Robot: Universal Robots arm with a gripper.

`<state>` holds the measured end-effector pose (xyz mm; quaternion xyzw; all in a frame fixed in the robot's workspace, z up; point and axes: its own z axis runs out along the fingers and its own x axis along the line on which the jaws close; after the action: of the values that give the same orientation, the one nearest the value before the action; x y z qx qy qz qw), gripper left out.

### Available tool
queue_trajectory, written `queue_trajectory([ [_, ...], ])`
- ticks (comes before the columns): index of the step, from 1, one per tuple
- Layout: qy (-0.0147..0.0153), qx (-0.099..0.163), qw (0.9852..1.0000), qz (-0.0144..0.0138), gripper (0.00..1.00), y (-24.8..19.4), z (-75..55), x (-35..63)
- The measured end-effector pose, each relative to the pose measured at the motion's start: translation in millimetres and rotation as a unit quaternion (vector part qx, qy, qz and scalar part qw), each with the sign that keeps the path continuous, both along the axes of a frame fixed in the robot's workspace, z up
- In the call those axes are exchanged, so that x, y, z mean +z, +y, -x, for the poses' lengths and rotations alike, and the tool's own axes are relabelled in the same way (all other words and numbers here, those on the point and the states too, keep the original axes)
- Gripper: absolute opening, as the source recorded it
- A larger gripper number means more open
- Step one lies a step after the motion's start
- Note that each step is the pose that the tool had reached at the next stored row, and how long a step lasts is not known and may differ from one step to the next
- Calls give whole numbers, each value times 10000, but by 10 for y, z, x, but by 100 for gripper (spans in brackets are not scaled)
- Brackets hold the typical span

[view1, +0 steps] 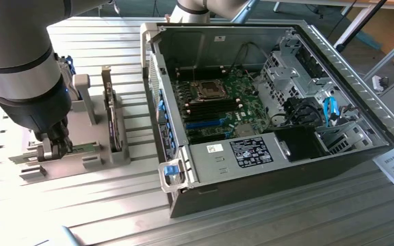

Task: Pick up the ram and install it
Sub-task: 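Pick up the ram and move it above insertion slot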

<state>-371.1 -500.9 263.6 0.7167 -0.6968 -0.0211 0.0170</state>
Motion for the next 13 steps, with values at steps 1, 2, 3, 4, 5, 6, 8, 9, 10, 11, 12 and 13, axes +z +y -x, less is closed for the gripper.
queue_trajectory([
  [1,0,0,10000,0,12,0,-1,13],
  [2,0,0,10000,0,12,0,-2,26],
  [3,0,0,10000,0,12,0,-2,40],
  [4,0,0,10000,0,12,0,-4,71],
  [5,0,0,10000,0,12,0,-6,89],
  [6,0,0,10000,0,12,0,-9,114],
  [8,0,0,10000,0,12,0,-13,157],
  [9,0,0,10000,0,12,0,-15,182],
  [10,0,0,10000,0,12,0,-17,202],
  [11,0,0,10000,0,12,0,-18,217],
  [12,0,0,10000,0,12,0,-20,245],
  [13,0,0,10000,0,12,0,-22,272],
])
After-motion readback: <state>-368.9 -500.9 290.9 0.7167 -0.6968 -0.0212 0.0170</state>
